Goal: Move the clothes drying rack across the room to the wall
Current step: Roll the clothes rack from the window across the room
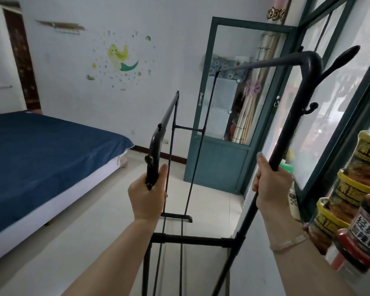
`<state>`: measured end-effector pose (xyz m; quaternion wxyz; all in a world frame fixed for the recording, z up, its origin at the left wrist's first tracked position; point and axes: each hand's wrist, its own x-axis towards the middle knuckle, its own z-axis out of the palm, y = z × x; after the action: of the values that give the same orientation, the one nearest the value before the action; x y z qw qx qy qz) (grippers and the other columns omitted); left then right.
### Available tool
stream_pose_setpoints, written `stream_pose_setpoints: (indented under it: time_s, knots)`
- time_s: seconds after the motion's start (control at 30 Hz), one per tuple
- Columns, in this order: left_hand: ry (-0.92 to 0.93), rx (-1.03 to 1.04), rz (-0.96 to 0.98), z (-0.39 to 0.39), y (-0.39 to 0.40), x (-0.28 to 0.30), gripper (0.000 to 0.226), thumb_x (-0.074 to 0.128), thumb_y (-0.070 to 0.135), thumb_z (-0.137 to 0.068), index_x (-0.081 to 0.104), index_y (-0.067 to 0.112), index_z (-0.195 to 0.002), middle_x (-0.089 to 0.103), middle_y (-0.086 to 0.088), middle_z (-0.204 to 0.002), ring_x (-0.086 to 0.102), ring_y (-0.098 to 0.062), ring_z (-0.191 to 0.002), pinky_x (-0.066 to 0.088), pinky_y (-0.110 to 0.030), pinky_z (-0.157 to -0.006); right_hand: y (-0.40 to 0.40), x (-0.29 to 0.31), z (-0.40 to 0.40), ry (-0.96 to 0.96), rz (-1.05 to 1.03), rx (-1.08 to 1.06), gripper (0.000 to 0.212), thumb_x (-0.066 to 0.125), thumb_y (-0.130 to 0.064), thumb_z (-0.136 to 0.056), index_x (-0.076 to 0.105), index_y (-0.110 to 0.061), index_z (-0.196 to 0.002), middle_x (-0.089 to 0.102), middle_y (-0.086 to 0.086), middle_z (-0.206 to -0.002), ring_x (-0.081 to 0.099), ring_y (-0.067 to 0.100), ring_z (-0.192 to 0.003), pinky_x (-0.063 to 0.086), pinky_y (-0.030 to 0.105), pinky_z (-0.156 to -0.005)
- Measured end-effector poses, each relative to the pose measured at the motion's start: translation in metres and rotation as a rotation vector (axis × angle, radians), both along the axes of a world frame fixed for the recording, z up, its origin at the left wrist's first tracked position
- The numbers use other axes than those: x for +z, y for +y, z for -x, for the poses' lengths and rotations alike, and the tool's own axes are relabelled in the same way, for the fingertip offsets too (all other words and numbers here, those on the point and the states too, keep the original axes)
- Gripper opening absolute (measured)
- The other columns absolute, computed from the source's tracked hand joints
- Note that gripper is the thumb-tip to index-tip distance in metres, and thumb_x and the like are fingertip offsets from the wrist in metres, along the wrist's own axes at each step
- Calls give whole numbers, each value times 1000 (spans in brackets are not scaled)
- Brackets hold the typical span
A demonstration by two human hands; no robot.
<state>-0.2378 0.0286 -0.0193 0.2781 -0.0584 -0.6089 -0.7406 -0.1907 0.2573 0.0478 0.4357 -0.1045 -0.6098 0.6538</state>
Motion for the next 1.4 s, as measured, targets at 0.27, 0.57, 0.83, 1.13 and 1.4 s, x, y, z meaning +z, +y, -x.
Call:
stream_pose_setpoints:
  time_s: [0.27, 0.57, 0.83, 1.13, 1.4]
  knots:
    - [-11, 66, 11, 34, 25, 2, 40, 67, 46, -86, 59, 28, -51, 55, 3, -41, 51, -5, -36, 43, -13, -41, 29, 0, 48, -23, 15, 77, 41, 70, -29, -89, 50, -17, -55, 42, -7, -39, 35, 10, -30, 31, 19, -32]
    - [-20, 132, 24, 66, 38, 0, 46, 67, 44, -86, 55, 16, -51, 54, 4, -40, 50, -4, -35, 43, -13, -41, 41, 0, 91, -4, 61, 129, 43, 71, -29, -87, 47, -21, -53, 41, -7, -38, 34, 9, -30, 30, 18, -32]
    - [-14, 146, 20, 111, 33, -2, 50, 68, 43, -86, 56, 8, -53, 53, 2, -39, 49, -5, -33, 42, -13, -39, 37, -3, 133, -18, 45, 113, 43, 71, -33, -86, 47, -16, -55, 42, -6, -39, 36, 11, -30, 32, 18, -33]
    - [9, 112, 22, 179, 18, -1, 51, 67, 47, -84, 55, 9, -53, 53, 0, -40, 50, -7, -34, 44, -15, -40, 22, -2, 192, -13, 54, 95, 44, 71, -30, -88, 46, -16, -55, 41, -6, -39, 36, 10, -30, 32, 18, -33]
    - [3, 122, 30, 230, 23, -3, 51, 68, 47, -85, 53, 13, -50, 53, 2, -39, 51, -8, -35, 44, -16, -41, 25, -1, 239, -27, 57, 63, 45, 71, -32, -86, 45, -16, -54, 41, -7, -38, 36, 10, -31, 32, 17, -33]
